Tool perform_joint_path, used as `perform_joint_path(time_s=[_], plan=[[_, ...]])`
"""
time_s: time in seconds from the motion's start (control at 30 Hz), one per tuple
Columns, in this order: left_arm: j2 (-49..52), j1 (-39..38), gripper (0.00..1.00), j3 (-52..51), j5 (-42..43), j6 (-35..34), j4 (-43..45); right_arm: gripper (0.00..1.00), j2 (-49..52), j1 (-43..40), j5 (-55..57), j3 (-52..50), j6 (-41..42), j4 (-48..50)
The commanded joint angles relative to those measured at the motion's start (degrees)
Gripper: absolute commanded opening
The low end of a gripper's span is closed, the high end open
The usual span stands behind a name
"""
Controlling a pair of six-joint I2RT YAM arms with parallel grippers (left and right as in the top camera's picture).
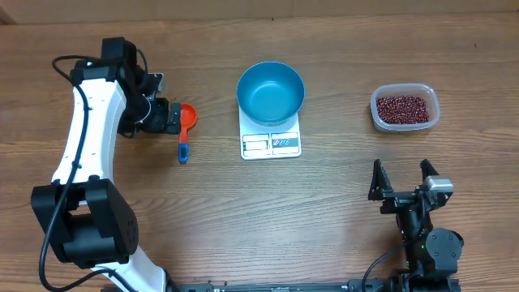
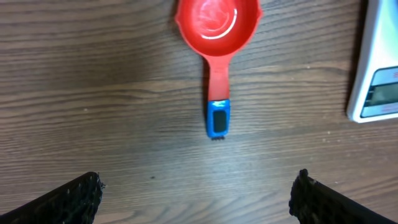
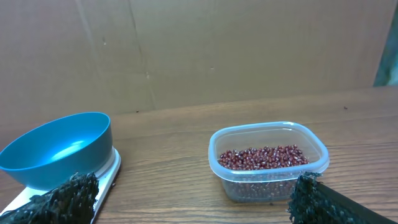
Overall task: Scoop item into bowl and weigh 150g on scale
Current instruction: 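Move the left gripper over the red scoop's cup, then lower the left gripper and pinch the red scoop's cup rim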
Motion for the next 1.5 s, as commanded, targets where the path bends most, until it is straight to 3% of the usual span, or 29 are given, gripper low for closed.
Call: perform_joint_path(time_s=[0.0,1.47], plan=[[1.2,0.3,0.99,1.3,-1.4,1.0,0.7,1.0,-0.3,0.2,0.3,-0.6,-0.1,0.1],[10.2,0.3,1.0,1.3,1.6,-1.1,12.2,1.0,-0.3,0.2,0.3,-0.6,-0.1,0.2]])
